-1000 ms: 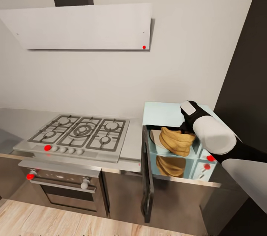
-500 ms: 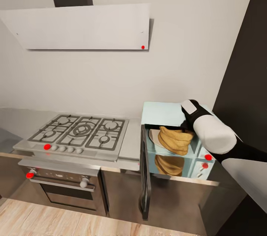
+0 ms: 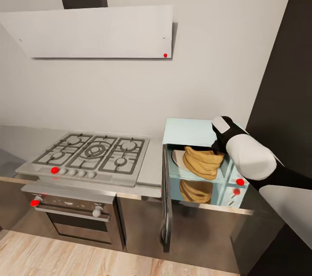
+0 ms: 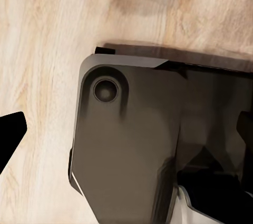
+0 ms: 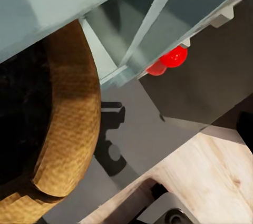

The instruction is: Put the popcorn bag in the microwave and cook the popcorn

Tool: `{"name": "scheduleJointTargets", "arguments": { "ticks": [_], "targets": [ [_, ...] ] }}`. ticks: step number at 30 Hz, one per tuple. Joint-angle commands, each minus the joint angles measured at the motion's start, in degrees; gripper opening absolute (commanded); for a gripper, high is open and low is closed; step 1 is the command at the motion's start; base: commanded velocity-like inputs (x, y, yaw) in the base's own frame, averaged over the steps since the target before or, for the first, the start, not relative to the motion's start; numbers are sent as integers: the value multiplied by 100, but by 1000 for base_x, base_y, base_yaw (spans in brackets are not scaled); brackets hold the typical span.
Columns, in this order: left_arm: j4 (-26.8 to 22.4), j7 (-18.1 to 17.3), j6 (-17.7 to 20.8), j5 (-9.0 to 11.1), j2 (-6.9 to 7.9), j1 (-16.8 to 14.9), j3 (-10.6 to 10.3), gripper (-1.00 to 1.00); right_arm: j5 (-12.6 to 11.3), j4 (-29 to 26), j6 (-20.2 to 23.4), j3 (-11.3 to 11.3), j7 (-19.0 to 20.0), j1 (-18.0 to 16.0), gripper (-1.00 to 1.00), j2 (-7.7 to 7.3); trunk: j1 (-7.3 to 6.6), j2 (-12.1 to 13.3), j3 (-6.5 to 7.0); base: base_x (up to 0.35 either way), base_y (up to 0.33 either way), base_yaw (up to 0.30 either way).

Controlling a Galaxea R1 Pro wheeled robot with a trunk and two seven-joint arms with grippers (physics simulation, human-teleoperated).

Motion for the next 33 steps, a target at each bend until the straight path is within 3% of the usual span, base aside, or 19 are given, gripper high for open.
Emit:
{"name": "scheduleJointTargets", "arguments": {
  "ticks": [1,33],
  "targets": [
    [3,-24,-14,27,-2,-5,39,100,-6,-11,38,-11,-15,-4,100,3,2,-13,-14,-151,-38,0],
    [3,-19,-14,35,-2,-5,50,100,-55,-67,222,-32,-25,-305,100,26,2,-13,-14,-29,-4,0]
  ]
}}
